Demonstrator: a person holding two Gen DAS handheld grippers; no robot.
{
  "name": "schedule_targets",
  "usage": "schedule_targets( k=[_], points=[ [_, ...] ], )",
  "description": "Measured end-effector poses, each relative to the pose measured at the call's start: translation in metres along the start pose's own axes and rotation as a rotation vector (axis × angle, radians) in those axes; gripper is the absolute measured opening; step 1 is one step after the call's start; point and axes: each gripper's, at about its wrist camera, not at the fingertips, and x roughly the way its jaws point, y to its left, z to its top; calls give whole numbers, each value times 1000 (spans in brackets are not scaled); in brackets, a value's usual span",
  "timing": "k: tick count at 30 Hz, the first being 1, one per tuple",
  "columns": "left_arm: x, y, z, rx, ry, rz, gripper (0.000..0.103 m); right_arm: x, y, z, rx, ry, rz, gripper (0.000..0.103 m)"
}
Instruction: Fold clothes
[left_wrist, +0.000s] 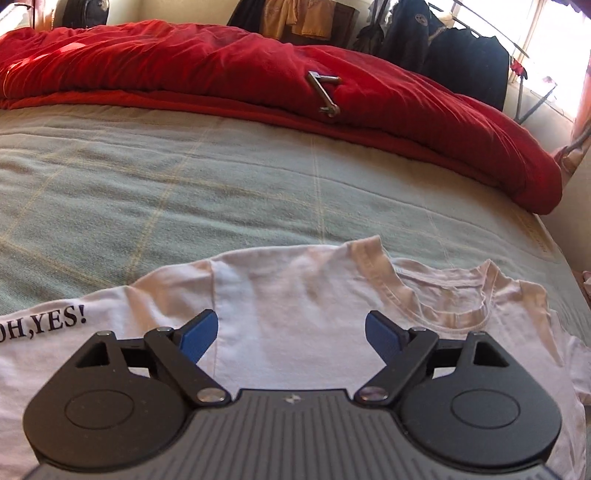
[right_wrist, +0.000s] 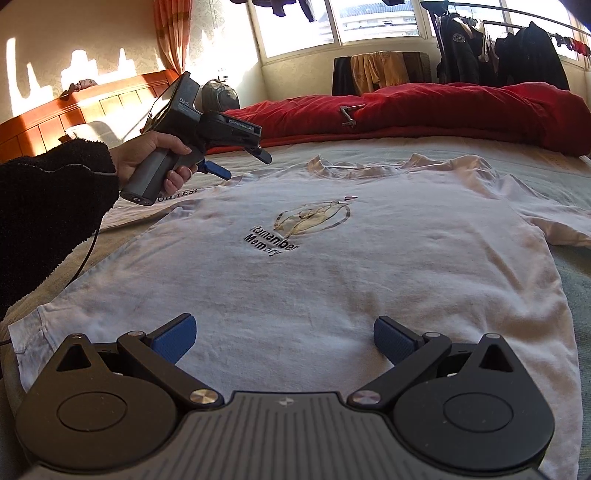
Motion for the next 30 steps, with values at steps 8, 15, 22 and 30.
schedule_targets(
  k=[8, 15, 22, 30],
  points=[
    [46, 14, 26, -12, -18, 123, 87, 0, -3, 0, 7, 0, 15, 103],
    [1, 27, 29, -66, -54, 105, 85, -1, 2, -1, -20, 6, -4, 103],
    [-82, 84, 18, -106, -77, 137, 87, -2, 9, -5, -55, 9, -43, 103],
    [-67, 172, -16, -338, -4, 198, 86, -1, 9, -5, -62, 11, -51, 103]
  ],
)
